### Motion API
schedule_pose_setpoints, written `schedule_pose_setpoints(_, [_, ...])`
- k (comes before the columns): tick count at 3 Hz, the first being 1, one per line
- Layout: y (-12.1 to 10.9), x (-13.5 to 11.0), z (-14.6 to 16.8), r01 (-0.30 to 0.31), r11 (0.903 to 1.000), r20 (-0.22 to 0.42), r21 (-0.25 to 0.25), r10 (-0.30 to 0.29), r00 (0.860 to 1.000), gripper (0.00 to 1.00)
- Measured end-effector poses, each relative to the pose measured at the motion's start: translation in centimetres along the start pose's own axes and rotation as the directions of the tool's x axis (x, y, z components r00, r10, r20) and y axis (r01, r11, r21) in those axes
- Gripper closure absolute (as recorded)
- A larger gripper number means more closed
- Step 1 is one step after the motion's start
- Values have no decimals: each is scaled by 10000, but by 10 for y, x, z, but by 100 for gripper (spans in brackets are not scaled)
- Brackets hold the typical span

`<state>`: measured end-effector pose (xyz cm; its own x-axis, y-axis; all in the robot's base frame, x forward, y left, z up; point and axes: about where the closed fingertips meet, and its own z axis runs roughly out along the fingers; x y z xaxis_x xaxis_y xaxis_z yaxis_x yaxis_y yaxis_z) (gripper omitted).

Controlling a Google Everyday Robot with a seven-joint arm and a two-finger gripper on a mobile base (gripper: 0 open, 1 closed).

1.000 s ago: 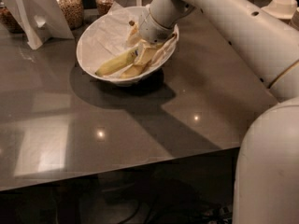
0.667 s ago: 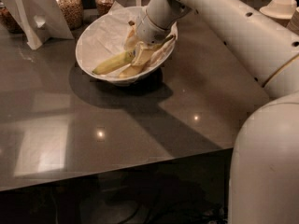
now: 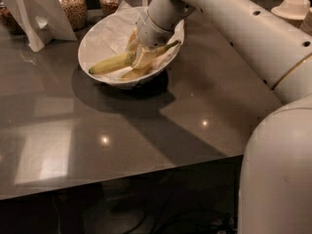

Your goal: Pick banana from white bowl

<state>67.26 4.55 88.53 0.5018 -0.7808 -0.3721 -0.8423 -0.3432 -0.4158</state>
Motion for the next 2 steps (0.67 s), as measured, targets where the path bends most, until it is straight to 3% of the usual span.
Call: schedule_pose_setpoints(2, [-4,-38,-43,412,9985,-210,-368,-420,9989,100])
